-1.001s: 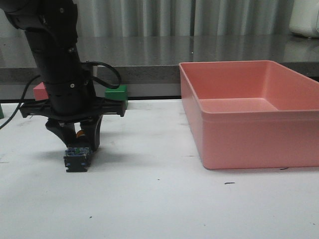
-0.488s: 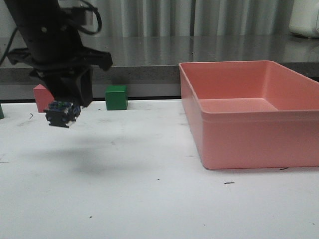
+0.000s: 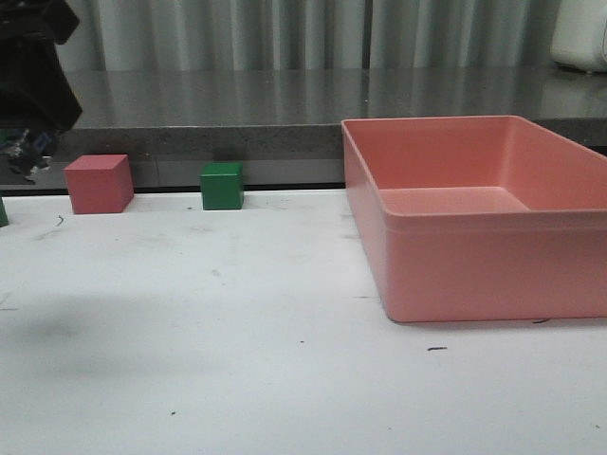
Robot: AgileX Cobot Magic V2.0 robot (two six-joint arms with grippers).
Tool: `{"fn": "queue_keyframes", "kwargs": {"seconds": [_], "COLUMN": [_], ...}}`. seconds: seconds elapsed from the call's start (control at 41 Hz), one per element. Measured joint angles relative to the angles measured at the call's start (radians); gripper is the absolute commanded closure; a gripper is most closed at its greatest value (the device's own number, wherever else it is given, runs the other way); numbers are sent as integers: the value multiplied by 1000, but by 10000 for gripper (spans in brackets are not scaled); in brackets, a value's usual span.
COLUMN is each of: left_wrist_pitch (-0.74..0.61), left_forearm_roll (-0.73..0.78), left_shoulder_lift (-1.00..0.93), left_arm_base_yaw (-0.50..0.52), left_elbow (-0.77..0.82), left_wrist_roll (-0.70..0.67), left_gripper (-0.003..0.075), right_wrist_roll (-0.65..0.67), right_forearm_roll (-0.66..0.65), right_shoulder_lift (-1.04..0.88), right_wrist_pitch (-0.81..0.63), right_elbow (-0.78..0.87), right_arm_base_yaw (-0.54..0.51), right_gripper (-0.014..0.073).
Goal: Place and stand button with both arms
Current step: 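Lift the button with the left gripper and rotate it cap up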
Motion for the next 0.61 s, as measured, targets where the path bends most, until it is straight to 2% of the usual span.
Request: {"fn": "queue_keyframes", "kwargs": {"seconds": [0.171, 0.317, 0.61], "left_wrist_pitch": [-209, -456, -910], "left_forearm_roll": [0, 2, 9], "left_shoulder_lift": [-129, -229, -264], "left_arm_base_yaw": [0, 0, -4], "left_elbow": [184, 357, 612], "left_wrist_roll": [0, 1, 2], "left_gripper": [535, 535, 535], "right_wrist_roll": [0, 0, 0], "right_forearm_roll": [0, 0, 0], "right_shoulder_lift": [0, 0, 0], "right_wrist_pitch": [0, 0, 0], "right_elbow": [0, 0, 0], "right_arm_base_yaw": [0, 0, 0], "right_gripper": [127, 127, 127]}}
